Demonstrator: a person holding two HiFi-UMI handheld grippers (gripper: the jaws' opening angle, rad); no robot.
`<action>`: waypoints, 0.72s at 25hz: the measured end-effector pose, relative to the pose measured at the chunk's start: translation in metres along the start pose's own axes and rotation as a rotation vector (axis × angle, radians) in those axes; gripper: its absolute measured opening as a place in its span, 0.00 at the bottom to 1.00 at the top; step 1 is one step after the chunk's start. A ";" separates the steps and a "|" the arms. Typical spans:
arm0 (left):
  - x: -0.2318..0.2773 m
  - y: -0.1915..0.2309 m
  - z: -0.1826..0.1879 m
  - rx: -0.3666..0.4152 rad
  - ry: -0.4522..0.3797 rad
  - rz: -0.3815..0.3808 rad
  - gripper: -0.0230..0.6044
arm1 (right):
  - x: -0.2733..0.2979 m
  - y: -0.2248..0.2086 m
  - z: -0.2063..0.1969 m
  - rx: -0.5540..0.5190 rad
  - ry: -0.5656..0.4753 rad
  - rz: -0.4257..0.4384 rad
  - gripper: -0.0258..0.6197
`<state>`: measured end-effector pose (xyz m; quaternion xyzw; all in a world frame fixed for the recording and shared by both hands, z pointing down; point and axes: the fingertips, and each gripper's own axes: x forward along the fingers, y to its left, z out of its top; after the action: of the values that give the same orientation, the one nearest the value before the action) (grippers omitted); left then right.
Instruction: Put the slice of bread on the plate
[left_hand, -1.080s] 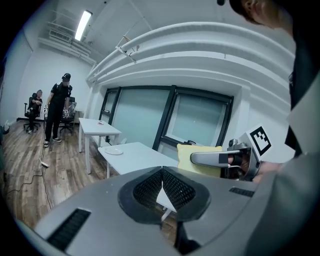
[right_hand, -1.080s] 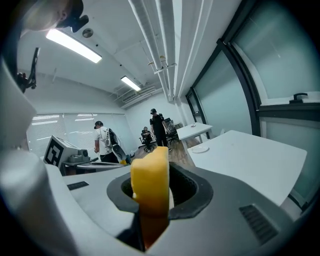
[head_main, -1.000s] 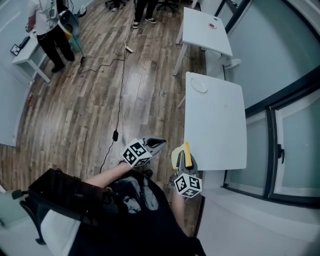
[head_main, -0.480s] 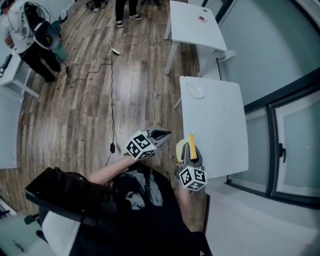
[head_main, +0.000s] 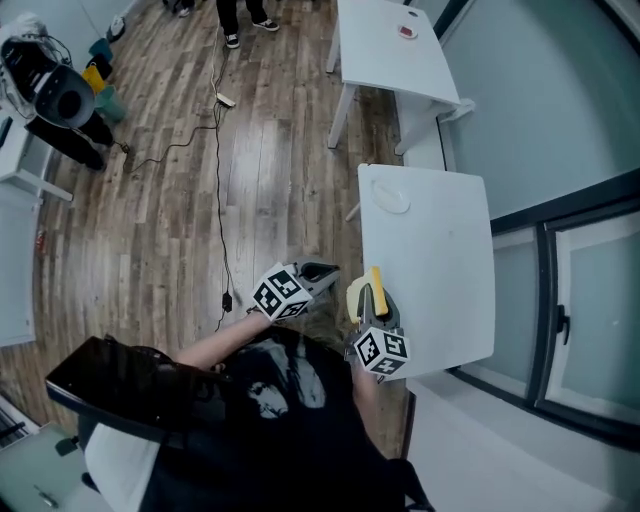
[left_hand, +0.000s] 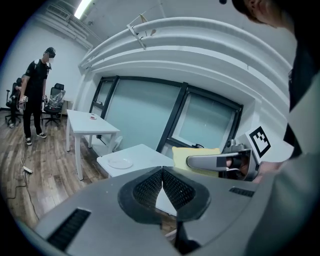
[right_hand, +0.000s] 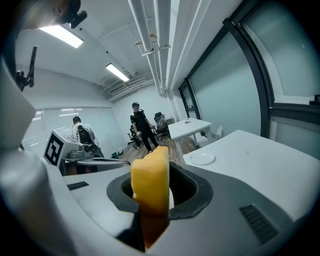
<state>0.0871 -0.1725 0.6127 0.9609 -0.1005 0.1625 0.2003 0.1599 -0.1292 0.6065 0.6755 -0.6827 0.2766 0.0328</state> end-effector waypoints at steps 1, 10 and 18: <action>0.007 0.010 0.002 -0.009 -0.004 0.008 0.05 | 0.011 -0.007 0.006 -0.007 0.002 0.003 0.19; 0.092 0.090 0.020 -0.025 0.068 0.061 0.05 | 0.106 -0.078 0.040 -0.117 0.067 0.032 0.19; 0.162 0.139 0.031 0.006 0.085 0.115 0.05 | 0.180 -0.139 0.041 -0.268 0.172 0.038 0.19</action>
<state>0.2097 -0.3314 0.6914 0.9463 -0.1465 0.2148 0.1919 0.2890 -0.3004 0.6940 0.6259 -0.7208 0.2402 0.1759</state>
